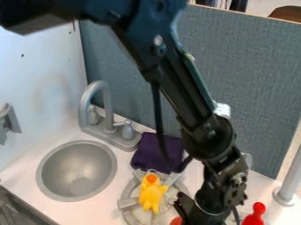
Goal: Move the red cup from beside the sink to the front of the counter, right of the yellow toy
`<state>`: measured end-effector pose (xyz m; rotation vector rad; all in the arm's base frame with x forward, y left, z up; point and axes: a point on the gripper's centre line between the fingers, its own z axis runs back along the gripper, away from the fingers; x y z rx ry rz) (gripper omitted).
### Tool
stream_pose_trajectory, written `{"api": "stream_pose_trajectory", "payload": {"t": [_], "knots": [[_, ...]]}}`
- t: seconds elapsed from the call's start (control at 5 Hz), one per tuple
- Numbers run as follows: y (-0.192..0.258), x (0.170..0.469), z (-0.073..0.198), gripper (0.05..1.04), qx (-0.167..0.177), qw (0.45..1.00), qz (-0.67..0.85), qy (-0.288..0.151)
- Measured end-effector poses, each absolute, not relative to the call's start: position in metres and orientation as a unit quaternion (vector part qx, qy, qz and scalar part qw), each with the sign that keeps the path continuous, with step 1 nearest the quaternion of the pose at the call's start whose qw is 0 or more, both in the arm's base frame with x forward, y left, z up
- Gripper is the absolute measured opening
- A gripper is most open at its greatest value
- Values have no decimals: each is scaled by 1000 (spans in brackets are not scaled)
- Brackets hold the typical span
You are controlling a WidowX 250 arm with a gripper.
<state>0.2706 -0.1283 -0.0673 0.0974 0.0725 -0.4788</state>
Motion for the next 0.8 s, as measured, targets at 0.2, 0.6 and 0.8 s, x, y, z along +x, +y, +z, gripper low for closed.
{"api": "stream_pose_trajectory", "payload": {"t": [0.2, 0.6, 0.8], "knots": [[-133, 277, -78, 97, 58, 970, -235, 25], [-136, 284, -81, 121, 61, 971, -230, 22], [-136, 282, -81, 343, 57, 973, -221, 31]]}}
